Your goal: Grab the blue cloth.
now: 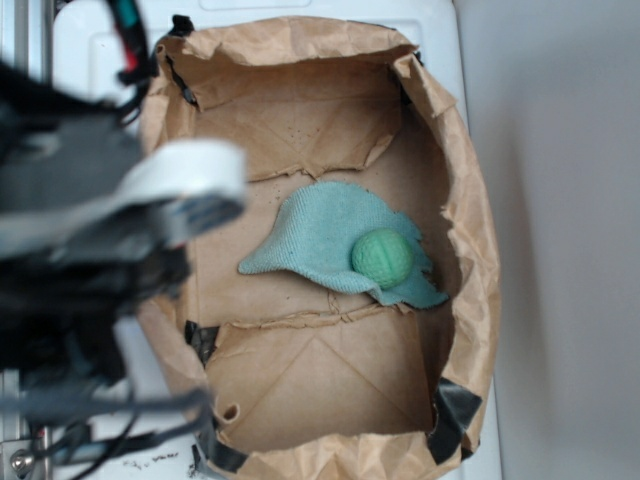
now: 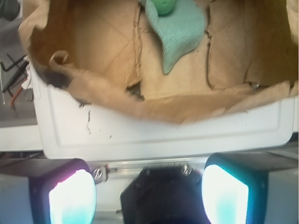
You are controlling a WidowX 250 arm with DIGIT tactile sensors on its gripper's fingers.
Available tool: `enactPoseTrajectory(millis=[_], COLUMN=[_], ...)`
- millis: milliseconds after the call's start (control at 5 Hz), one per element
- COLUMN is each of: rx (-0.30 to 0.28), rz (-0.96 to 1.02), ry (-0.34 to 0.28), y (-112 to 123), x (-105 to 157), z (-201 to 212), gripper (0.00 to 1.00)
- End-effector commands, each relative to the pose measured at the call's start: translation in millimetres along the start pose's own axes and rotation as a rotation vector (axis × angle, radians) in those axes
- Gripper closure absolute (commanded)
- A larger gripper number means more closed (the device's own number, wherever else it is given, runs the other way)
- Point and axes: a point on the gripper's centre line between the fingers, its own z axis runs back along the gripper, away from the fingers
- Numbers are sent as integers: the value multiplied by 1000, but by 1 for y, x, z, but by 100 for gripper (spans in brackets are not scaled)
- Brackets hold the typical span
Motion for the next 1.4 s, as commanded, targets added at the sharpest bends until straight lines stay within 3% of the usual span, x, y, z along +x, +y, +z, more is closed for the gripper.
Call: enactPoseTrajectory(millis=[0, 200, 600, 1200], rx=[-37, -66, 19, 19], rz=[-66, -129, -92, -92], ry=[-124, -164, -132, -132], y=[25, 28, 15, 15], x=[20, 39, 68, 68], z=[10, -2, -24, -24], gripper=[0, 0, 0, 0])
